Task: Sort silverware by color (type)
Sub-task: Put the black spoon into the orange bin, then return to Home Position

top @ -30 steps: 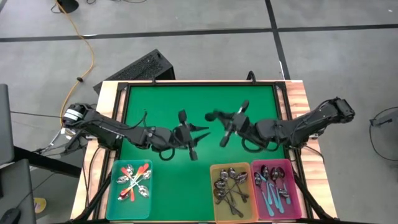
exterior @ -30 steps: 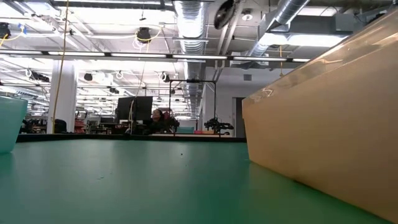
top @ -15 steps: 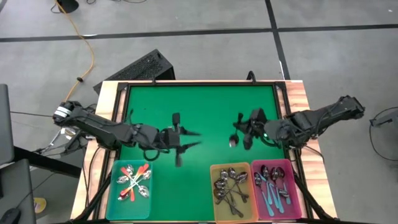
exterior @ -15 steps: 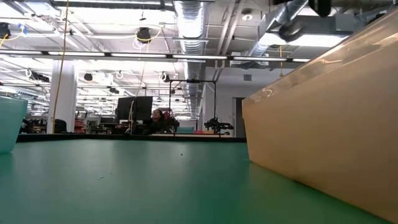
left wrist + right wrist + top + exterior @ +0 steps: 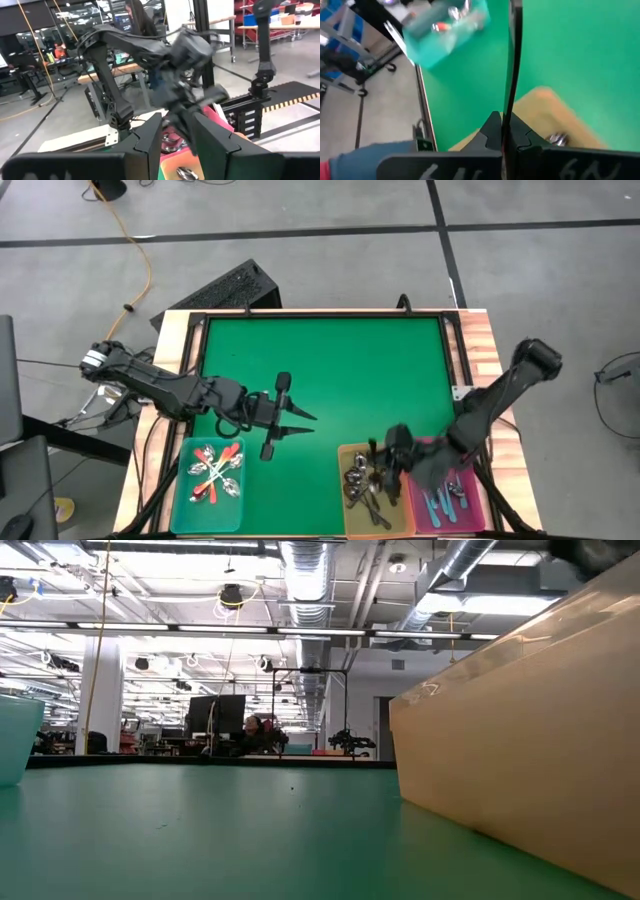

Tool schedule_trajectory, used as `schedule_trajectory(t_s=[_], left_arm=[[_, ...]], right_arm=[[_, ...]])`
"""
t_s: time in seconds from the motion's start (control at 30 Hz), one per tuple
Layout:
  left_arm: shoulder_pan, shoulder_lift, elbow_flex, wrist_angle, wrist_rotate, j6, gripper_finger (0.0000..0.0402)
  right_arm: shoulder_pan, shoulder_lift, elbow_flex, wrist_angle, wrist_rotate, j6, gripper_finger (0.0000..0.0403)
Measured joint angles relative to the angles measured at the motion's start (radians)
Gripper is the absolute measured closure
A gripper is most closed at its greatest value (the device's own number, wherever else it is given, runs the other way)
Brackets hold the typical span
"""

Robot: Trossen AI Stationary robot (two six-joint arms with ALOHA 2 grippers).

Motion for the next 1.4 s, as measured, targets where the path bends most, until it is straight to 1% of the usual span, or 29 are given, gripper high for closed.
schedule_trajectory(t_s=[0.1, 0.2, 0.37, 0.5, 0.87, 0.97, 1.03, 1.13, 1.23, 1.3, 1.4], left_arm=[[-0.004, 0.001, 0.000, -0.006, 0.000, -0.006, 0.0305], [-0.010, 0.001, 0.000, -0.006, 0.000, -0.011, 0.0305], [-0.021, 0.001, 0.000, -0.005, 0.000, -0.013, 0.0306], [-0.028, 0.001, 0.000, -0.005, 0.000, -0.012, 0.0306], [-0.029, 0.001, 0.000, -0.006, 0.000, -0.017, 0.0306], [-0.029, 0.001, 0.000, -0.014, -0.003, -0.019, 0.0306], [-0.029, 0.001, 0.000, -0.014, -0.007, -0.028, 0.0306], [-0.029, 0.000, 0.000, -0.008, -0.010, -0.054, 0.0306], [-0.029, -0.024, -0.001, 0.002, -0.010, -0.110, 0.0306], [-0.029, -0.063, -0.001, 0.013, -0.011, -0.127, 0.0306], [-0.029, -0.134, -0.001, 0.008, 0.003, -0.121, 0.0306]], right_arm=[[0.031, 0.087, 0.000, 0.033, -0.001, 0.061, 0.0397], [0.051, 0.150, 0.000, 0.066, -0.002, 0.080, 0.0397], [0.064, 0.206, 0.000, 0.099, -0.022, 0.121, 0.0397], [0.068, 0.223, 0.000, 0.093, -0.023, 0.123, 0.0392], [0.056, 0.225, 0.000, 0.055, -0.052, 0.121, 0.0352], [0.047, 0.225, 0.000, 0.024, -0.071, 0.121, 0.0333], [0.037, 0.225, 0.000, 0.005, -0.076, 0.115, 0.0313], [0.017, 0.210, 0.000, -0.002, -0.083, 0.035, 0.0278], [-0.011, 0.138, 0.003, -0.002, -0.092, -0.069, 0.0248], [-0.029, 0.068, 0.011, -0.001, -0.098, -0.171, 0.0233], [-0.058, -0.050, 0.038, 0.019, -0.096, -0.383, 0.0221]])
